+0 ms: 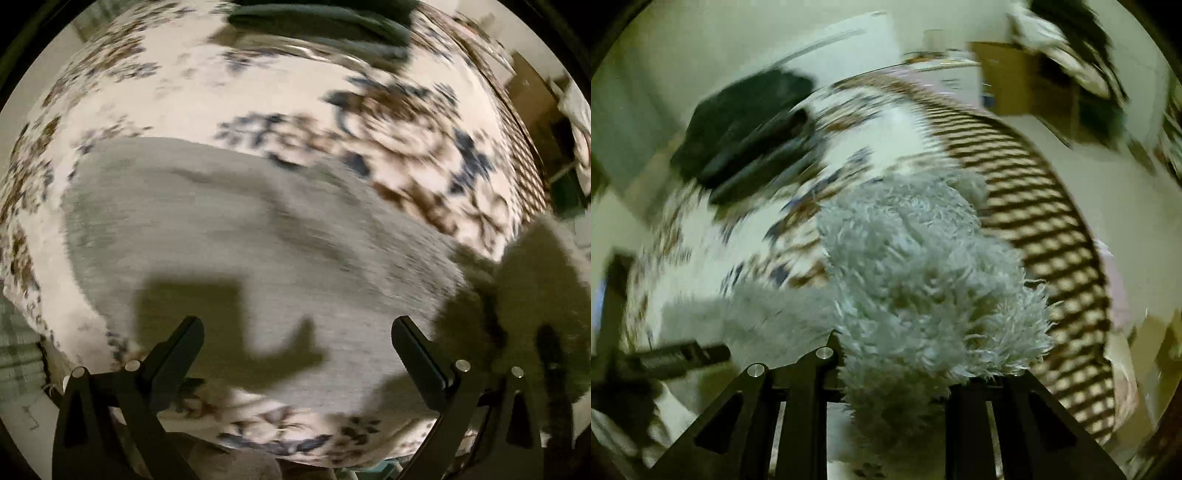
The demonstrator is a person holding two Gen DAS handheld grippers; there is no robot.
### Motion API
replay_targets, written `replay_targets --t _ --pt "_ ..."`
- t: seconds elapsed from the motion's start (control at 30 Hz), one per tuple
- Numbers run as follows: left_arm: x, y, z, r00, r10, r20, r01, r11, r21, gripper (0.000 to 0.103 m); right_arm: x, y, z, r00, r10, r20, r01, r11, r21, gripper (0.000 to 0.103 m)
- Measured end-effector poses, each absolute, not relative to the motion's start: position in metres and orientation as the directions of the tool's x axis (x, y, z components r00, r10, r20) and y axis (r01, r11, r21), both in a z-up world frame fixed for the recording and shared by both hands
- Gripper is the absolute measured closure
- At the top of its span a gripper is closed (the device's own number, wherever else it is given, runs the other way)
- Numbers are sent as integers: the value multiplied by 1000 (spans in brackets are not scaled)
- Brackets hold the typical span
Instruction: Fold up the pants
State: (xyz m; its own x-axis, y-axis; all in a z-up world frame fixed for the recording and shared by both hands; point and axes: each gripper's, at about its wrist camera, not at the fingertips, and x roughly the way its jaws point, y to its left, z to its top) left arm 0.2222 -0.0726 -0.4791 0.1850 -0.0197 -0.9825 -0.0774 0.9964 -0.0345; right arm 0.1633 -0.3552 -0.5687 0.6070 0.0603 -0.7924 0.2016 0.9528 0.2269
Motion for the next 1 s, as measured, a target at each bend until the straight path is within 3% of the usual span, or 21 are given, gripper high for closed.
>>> replay_targets --t 0.23,0.33,0.4,0.47,0.63,0.83,1.0 --pt "216 30 -472 190 48 -981 -219 976 5 0 185 -204 -621 475 116 -873 -36 993 112 80" --pt "217 52 -480 171 51 -984 -254 967 6 0 187 -162 -658 301 127 -945 -143 986 87 69" --pt "218 59 -483 166 29 -986 -263 965 -16 0 178 -158 -658 257 215 -942 -172 970 175 32" --pt "219 58 -484 169 1 -986 -256 966 -43 0 164 -170 -644 268 284 -921 -156 956 249 11" --pt "228 28 -496 159 -110 -981 -178 974 -138 0 137 -253 -616 300 351 -887 69 919 387 10" --pt "246 -16 -525 64 -246 -967 -118 961 -252 0 134 -354 -623 315 246 -917 335 875 350 8" --pt "255 -39 -540 78 -186 -980 -33 981 -189 0 137 -389 -635 320 241 -916 439 819 369 8"
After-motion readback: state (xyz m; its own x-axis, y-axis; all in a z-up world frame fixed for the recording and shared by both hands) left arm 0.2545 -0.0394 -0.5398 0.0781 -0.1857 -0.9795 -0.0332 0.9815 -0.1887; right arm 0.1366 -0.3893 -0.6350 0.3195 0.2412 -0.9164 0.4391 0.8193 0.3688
